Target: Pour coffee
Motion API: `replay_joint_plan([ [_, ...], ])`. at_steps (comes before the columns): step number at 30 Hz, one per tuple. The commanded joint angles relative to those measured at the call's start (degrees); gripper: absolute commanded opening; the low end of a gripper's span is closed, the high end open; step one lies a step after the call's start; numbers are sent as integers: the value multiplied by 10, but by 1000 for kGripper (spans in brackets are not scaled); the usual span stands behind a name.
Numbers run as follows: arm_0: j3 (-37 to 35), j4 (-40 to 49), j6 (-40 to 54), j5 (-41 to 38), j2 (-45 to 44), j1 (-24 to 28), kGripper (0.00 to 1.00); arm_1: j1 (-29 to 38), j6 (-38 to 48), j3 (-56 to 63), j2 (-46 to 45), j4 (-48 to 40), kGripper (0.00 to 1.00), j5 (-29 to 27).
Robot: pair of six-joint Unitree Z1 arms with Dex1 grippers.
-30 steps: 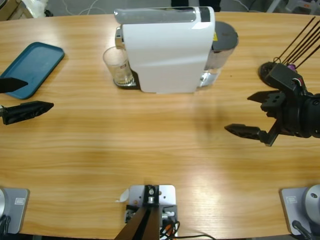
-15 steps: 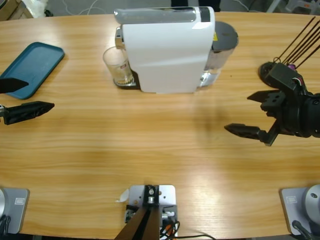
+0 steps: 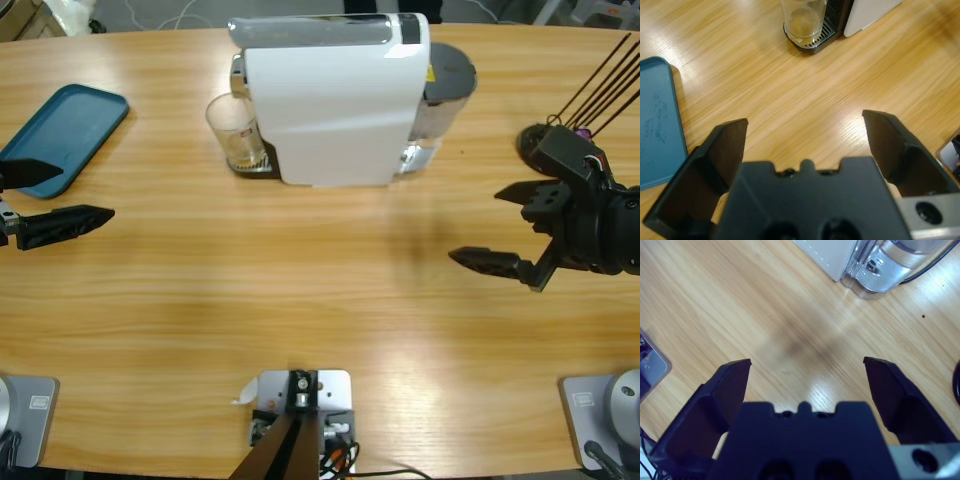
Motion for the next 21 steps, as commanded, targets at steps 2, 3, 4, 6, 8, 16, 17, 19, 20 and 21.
replay_joint_plan([
  [2, 9, -3, -6, 6, 16, -3, 991, 6, -7, 7, 12, -7, 1000, -4],
  [3, 8, -3, -6, 5, 17, -2, 991, 6, -8, 7, 13, -7, 1000, -4],
  [4, 8, -2, -6, 5, 19, -2, 991, 6, -8, 7, 13, -7, 1000, -4],
  [6, 6, -1, -6, 5, 22, -3, 991, 6, -8, 7, 12, -7, 1000, -4],
  [8, 6, -1, -6, 5, 22, -3, 991, 6, -8, 7, 12, -7, 1000, -3],
  [16, 6, 0, -6, 5, 21, -3, 991, 6, -8, 7, 13, -7, 1000, -4],
  [17, 6, 0, -6, 5, 21, -3, 991, 6, -8, 7, 13, -7, 1000, -4],
  [19, 6, -1, -6, 5, 23, -2, 991, 6, -8, 7, 14, -8, 1000, -6],
  [20, 5, -1, -6, 5, 24, -3, 991, 6, -8, 7, 15, -8, 1000, -6],
  [21, 5, -1, -6, 5, 25, -3, 995, 6, -8, 7, 16, -9, 1000, -6],
])
